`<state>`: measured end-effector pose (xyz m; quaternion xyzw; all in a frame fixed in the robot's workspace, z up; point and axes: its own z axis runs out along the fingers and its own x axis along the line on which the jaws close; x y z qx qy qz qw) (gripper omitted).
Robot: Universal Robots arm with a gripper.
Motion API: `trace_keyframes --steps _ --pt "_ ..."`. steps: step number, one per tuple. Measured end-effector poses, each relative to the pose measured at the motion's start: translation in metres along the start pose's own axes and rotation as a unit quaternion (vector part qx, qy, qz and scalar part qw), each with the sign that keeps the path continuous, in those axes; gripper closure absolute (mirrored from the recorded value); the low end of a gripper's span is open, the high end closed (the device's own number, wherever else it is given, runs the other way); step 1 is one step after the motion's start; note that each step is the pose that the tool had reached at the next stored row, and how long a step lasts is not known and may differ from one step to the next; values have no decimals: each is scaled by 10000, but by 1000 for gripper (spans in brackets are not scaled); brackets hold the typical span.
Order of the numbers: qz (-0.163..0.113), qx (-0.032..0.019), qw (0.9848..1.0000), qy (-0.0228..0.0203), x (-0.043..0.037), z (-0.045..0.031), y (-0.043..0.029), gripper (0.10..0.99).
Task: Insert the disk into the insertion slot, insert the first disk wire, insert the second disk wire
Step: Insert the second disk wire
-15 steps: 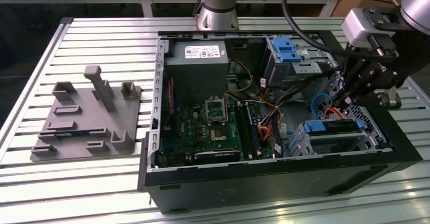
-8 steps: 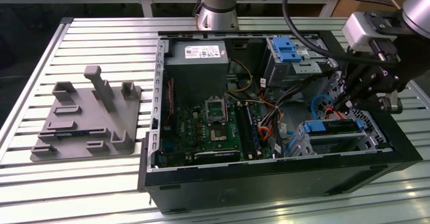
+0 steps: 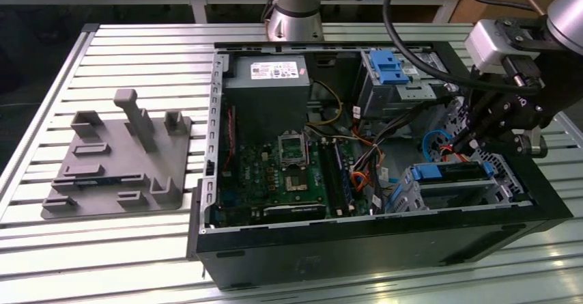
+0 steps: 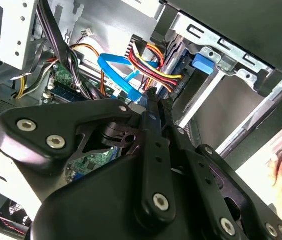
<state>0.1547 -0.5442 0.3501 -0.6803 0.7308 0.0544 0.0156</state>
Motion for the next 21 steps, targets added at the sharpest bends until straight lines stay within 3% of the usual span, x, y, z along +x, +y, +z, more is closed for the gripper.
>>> trace_keyframes --steps 9,21 --pt "5 1 10000 87 16 6 2 925" --pt "5 1 10000 89 41 8 0 925"
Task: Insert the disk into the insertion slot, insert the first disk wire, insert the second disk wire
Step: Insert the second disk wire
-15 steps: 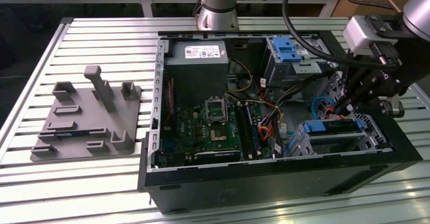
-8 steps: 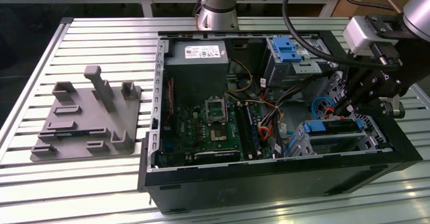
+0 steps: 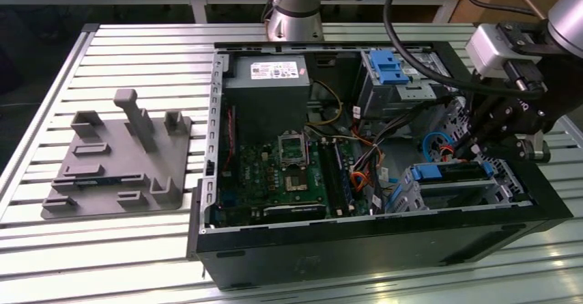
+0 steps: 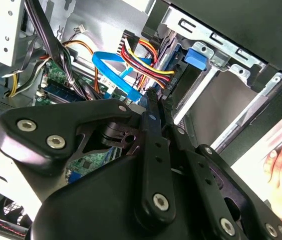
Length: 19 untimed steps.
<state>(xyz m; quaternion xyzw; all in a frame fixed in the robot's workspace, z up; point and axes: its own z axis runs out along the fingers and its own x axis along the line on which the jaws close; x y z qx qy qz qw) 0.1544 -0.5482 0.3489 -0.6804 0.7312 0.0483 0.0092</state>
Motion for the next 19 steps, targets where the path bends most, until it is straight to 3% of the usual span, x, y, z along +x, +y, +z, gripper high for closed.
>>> trace_keyframes --steps 19 --pt "0 0 10000 0 56 37 -6 925"
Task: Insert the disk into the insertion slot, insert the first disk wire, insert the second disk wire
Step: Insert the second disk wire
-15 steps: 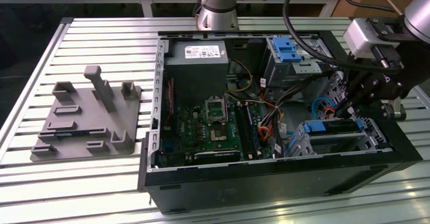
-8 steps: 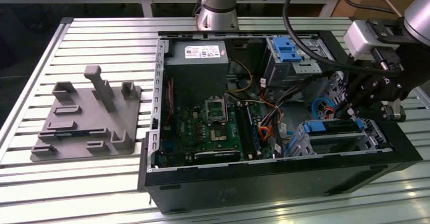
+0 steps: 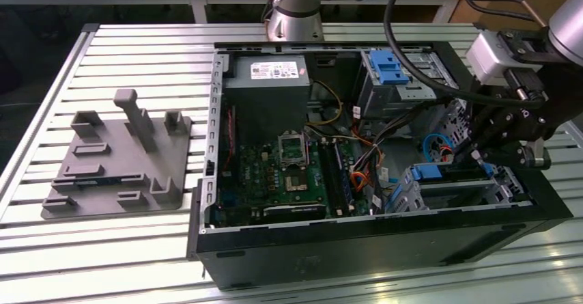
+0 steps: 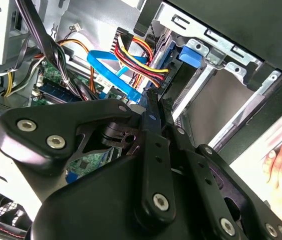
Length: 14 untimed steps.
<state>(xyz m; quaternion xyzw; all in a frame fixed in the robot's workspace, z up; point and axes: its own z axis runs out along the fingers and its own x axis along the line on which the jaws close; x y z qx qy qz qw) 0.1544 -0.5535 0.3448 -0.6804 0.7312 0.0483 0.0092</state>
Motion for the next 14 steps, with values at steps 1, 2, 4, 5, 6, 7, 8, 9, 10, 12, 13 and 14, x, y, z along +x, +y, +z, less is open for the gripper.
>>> trace_keyframes --steps 1,2,4,5,6,7,8,9,10,12,13,14 --pt "0 0 10000 0 1 3 0 925" --pt "0 0 10000 0 1 5 0 925" --pt "0 0 10000 1 1 5 0 925" --pt "0 0 10000 0 1 6 0 925" --pt "0 0 10000 0 1 6 0 925" --pt "0 0 10000 0 1 7 0 925" --pt "0 0 10000 0 1 7 0 925" --pt "0 0 10000 0 2 9 -1 925" --pt "0 0 10000 -1 2 13 -1 925" --pt "1 0 10000 4 2 19 -1 925" --pt "0 1 10000 5 2 23 -2 925" --pt "-3 0 10000 6 3 26 -2 925"
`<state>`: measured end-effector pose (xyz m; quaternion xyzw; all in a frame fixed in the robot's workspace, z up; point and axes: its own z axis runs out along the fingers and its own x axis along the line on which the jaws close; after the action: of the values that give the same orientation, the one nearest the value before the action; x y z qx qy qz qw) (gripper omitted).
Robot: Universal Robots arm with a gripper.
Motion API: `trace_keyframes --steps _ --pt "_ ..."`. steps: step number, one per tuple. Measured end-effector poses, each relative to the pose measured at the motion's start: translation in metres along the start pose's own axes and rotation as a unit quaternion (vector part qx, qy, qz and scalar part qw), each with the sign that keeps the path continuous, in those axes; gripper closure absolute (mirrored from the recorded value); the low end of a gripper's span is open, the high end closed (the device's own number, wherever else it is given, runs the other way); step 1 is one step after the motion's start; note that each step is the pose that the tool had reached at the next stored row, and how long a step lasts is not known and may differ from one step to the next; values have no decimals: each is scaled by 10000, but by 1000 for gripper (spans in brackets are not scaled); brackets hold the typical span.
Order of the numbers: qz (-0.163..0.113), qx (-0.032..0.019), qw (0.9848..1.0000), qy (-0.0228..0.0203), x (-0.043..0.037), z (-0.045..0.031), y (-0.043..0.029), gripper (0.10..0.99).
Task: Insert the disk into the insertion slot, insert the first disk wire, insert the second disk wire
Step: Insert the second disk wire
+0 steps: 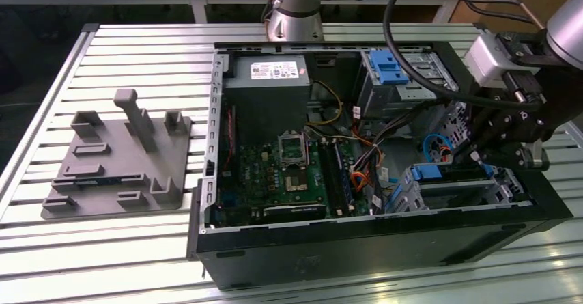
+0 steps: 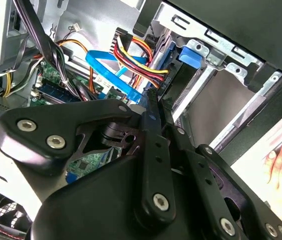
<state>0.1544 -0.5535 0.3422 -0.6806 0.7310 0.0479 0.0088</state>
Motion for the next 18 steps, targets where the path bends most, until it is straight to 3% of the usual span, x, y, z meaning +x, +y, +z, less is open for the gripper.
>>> trace_keyframes --steps 18 --pt "-27 -2 10000 3 2 35 -9 925"
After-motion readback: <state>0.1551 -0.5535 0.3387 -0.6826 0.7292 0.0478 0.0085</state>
